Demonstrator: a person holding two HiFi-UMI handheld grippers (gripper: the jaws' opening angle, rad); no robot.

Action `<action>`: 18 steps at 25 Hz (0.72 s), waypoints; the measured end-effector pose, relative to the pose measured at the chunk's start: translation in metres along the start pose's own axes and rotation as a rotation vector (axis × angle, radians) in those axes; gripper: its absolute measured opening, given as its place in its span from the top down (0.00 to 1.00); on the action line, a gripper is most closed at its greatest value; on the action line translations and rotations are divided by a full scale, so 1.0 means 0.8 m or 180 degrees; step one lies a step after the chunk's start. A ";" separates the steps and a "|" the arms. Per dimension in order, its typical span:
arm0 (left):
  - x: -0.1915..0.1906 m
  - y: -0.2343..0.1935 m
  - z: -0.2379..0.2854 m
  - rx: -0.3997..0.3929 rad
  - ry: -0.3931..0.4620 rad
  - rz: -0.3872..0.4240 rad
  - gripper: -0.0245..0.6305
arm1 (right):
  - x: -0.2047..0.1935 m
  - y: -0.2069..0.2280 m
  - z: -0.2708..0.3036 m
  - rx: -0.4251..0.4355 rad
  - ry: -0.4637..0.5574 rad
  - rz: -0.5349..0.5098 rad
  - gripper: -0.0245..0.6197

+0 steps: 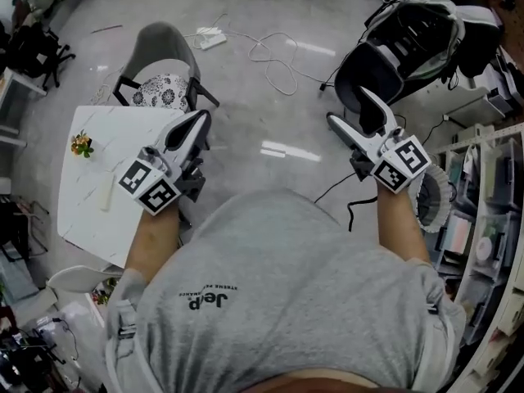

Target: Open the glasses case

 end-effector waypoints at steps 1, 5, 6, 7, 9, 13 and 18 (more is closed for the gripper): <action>-0.002 0.001 0.009 0.0027 0.0022 -0.0056 0.89 | -0.002 0.010 -0.003 0.0007 -0.0005 0.0004 0.39; -0.003 -0.003 0.024 0.0092 0.0002 -0.0027 0.89 | -0.009 0.029 -0.005 0.0035 -0.0064 -0.0017 0.39; 0.000 -0.005 0.022 0.0092 0.0004 0.0006 0.89 | -0.008 0.029 -0.002 0.0038 -0.0067 -0.0031 0.39; 0.003 -0.008 0.018 0.0091 0.0013 0.0036 0.89 | -0.006 0.028 0.002 0.0042 -0.0063 -0.0049 0.39; 0.011 -0.015 0.007 0.0099 0.0050 0.0092 0.89 | -0.001 0.019 0.015 0.0072 -0.0054 -0.0090 0.39; 0.036 -0.038 -0.028 0.0197 0.0179 0.0237 0.89 | 0.006 -0.009 0.064 0.0280 -0.0114 -0.0202 0.39; 0.064 -0.078 -0.105 0.0516 0.0306 0.0414 0.89 | 0.013 -0.055 0.158 0.0645 -0.0176 -0.0340 0.40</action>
Point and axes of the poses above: the fingertips, and each gripper's own axes: z forward along the fingers, y to its right, x out of its top, the point moved 1 cm from there along -z, backward along the fingers, and after that the axes turned 4 degrees about y, right-handed, at the moved point
